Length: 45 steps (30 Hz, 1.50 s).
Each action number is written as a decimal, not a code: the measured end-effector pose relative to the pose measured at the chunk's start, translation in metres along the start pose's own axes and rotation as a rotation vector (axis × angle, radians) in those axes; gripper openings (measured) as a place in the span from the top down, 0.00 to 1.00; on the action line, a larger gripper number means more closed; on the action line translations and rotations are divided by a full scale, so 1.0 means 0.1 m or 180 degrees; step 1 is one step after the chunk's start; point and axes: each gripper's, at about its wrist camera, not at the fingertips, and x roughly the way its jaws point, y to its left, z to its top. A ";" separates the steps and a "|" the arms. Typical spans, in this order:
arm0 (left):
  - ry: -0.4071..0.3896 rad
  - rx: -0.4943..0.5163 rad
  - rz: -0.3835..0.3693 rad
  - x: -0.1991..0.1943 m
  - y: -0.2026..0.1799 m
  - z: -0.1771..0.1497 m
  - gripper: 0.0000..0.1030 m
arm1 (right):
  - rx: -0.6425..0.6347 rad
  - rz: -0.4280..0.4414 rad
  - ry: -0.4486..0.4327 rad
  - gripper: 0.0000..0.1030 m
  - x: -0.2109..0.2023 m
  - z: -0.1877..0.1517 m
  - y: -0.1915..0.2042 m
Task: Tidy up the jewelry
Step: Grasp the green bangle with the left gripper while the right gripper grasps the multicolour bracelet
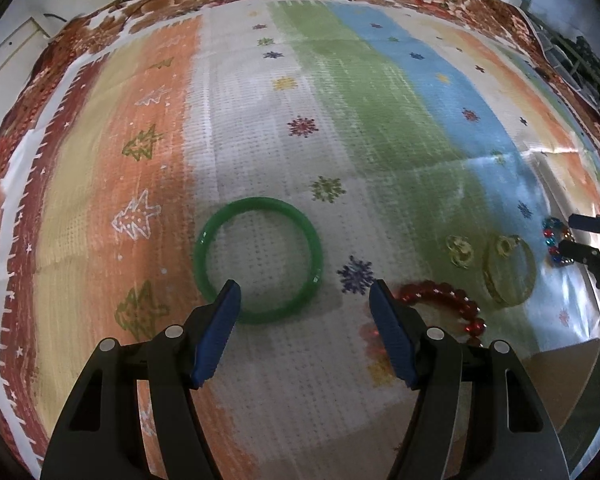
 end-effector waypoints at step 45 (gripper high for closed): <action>-0.0357 0.0278 -0.0143 -0.80 -0.25 -0.31 0.92 | -0.0215 -0.0180 -0.0381 0.90 -0.76 -0.17 0.35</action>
